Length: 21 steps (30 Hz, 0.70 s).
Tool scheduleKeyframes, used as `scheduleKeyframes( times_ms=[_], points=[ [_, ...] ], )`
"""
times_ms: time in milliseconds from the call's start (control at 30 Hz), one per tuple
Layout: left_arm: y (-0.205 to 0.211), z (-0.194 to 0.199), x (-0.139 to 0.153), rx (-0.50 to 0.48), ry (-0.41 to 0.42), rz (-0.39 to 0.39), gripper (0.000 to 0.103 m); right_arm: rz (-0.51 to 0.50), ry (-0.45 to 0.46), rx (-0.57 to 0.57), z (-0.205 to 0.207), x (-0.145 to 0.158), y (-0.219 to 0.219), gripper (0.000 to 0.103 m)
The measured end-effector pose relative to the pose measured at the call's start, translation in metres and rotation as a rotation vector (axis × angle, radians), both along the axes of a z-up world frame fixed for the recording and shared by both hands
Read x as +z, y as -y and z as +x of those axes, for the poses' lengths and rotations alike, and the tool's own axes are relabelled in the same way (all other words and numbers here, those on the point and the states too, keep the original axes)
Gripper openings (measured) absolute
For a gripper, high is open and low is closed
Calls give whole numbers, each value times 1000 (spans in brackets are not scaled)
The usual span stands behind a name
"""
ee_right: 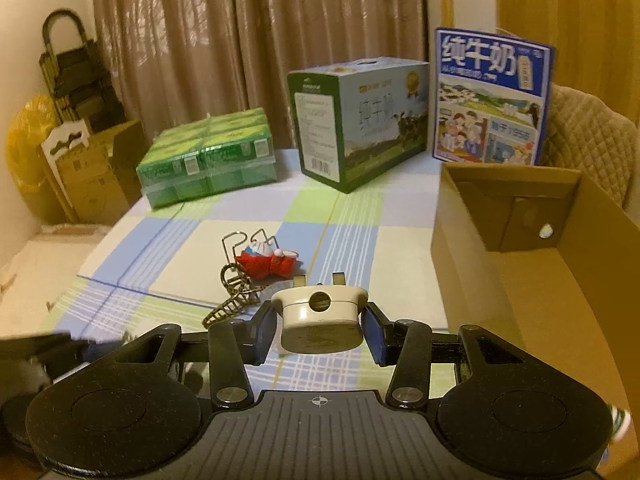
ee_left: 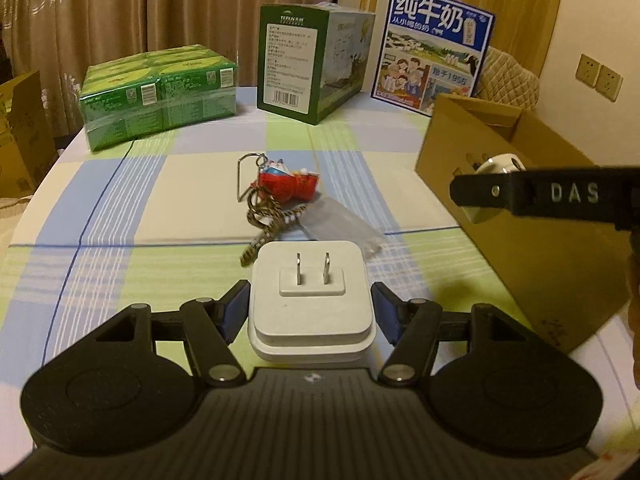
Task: Organize rigid objects
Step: 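Carry the white charger and cream plug over the cardboard box with both tools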
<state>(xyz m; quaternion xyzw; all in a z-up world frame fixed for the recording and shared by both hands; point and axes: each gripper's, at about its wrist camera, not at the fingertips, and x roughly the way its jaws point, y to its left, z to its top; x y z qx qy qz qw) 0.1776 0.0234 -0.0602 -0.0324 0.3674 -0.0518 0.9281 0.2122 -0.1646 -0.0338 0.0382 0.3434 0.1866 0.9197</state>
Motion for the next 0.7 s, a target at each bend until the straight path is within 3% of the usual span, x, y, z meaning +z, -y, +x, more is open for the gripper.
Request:
scheduleKeyframes(
  times_ms=[233, 367, 533, 700],
  points=[
    [27, -41, 21, -37, 6, -20, 60, 56, -12, -44, -40, 19, 27, 43],
    [50, -58, 45, -97, 46, -2, 60, 92, 11, -73, -51, 48, 54, 43],
    [85, -62, 76, -169, 86, -11, 60, 64, 71, -148, -61, 86, 110, 43],
    [122, -47, 103, -233, 123, -21, 60, 24, 74, -221, -61, 98, 166, 43]
  ],
)
